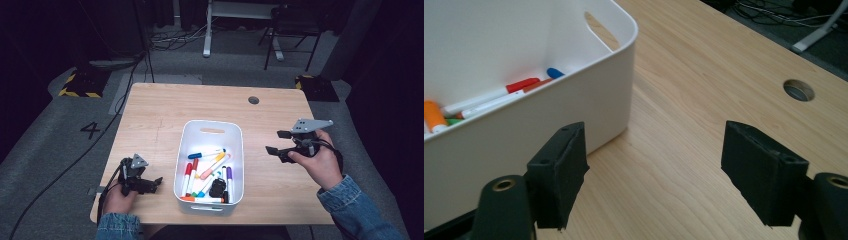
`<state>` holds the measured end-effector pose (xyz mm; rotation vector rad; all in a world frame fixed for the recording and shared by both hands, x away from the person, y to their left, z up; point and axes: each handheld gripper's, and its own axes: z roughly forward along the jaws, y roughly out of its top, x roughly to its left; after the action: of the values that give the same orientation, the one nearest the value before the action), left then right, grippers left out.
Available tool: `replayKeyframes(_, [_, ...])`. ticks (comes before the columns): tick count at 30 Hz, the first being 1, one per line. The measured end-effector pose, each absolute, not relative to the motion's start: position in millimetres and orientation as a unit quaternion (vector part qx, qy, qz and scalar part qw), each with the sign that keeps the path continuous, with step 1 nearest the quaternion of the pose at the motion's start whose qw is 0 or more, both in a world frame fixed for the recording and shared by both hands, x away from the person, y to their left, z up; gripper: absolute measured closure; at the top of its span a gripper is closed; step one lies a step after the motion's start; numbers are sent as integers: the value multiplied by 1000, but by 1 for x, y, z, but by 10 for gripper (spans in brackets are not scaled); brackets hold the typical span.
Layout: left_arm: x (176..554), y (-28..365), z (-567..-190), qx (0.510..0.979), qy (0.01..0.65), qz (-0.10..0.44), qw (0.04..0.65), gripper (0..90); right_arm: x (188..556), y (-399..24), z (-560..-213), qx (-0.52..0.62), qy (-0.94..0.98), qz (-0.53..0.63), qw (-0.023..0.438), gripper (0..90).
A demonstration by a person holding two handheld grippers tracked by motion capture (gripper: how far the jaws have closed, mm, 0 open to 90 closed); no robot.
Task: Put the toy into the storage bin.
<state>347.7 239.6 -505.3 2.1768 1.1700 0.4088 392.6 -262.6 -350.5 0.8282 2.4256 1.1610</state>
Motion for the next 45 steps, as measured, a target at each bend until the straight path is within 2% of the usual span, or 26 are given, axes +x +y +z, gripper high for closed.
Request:
replayKeyframes(7, [348, 240, -505, 825, 444, 155, 313, 0, 399, -292, -361, 328, 840, 394, 177, 269])
replayKeyframes(19, [348, 241, -505, 825, 443, 157, 313, 0, 405, -330, -387, 380, 828, 374, 174, 269])
replayKeyframes(45, [348, 241, -505, 824, 445, 157, 312, 0, 394, -356, -479, 409, 834, 341, 147, 263])
